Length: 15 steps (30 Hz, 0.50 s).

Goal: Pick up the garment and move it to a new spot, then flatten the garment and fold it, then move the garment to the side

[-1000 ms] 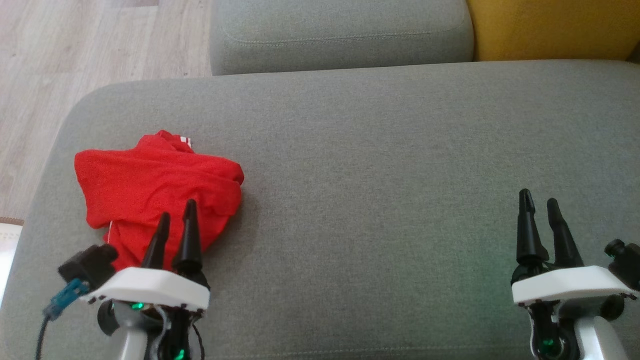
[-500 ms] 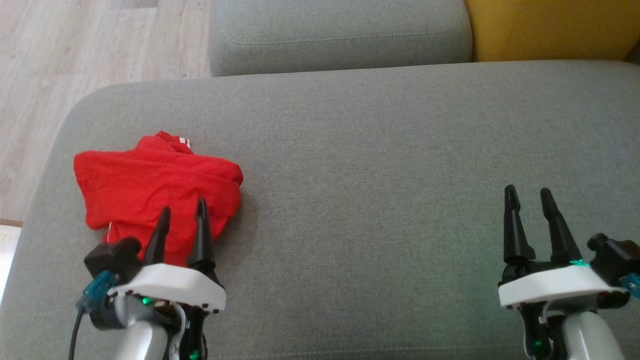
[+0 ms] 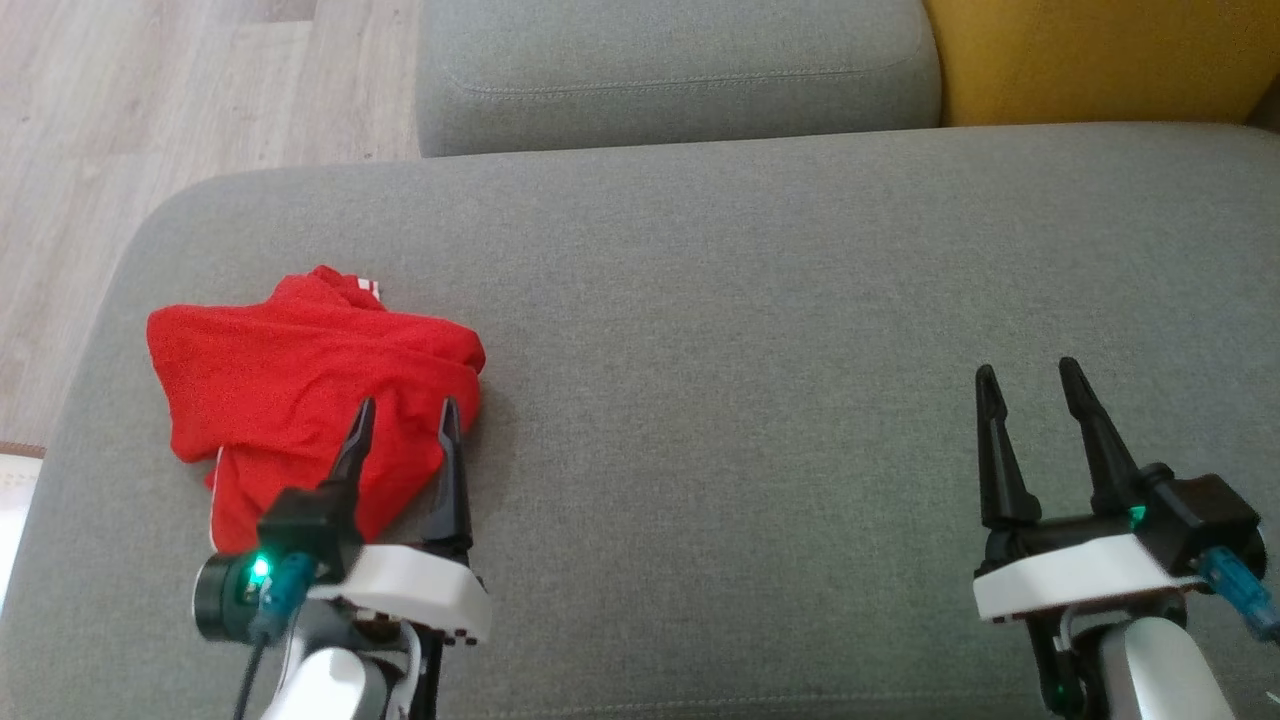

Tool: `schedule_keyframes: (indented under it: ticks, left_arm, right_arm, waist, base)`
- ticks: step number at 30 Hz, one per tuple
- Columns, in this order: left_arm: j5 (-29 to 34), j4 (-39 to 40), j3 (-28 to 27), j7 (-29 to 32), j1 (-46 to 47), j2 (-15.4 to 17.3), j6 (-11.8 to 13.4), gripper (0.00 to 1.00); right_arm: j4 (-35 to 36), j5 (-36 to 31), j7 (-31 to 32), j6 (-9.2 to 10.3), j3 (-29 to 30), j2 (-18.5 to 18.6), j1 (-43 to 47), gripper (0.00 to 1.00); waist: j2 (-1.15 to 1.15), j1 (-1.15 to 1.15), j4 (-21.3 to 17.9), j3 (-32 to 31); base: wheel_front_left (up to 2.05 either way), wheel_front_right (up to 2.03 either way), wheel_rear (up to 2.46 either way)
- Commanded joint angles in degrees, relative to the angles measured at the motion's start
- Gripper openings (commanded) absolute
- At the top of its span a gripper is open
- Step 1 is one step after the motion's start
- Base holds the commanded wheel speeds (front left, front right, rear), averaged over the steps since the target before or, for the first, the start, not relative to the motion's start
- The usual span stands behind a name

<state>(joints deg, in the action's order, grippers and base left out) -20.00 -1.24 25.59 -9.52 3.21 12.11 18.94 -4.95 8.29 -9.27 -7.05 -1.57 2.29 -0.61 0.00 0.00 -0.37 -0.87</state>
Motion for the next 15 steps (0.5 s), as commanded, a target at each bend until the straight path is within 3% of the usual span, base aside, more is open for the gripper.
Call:
schedule_keyframes:
  ticks: [1,8,15]
  left_arm:
    - [2.28,2.55,-0.55,-1.01,3.63,1.44,1.07,1.00]
    - [3.87,4.69,0.59,-2.18,3.66,1.47,3.68,1.00]
    - [1.39,7.75,-3.94,-3.35,1.15,-2.07,-0.31,1.00]
  right_arm:
    - [2.67,-2.54,-1.22,-0.34,-1.44,0.48,-1.98,1.00]
    - [4.54,-2.86,-2.41,-0.37,-2.22,0.51,-1.54,1.00]
    - [2.75,5.03,-3.59,-0.39,-2.11,0.53,-0.71,1.00]
  waist:
    - [0.00,0.00,0.07,-0.04]
    - [0.00,0.00,0.46,-0.19]
    - [0.00,0.00,0.96,-0.29]
  base:
    - [0.00,0.00,0.00]
    - [0.00,0.00,0.00]
    - [0.00,0.00,0.00]
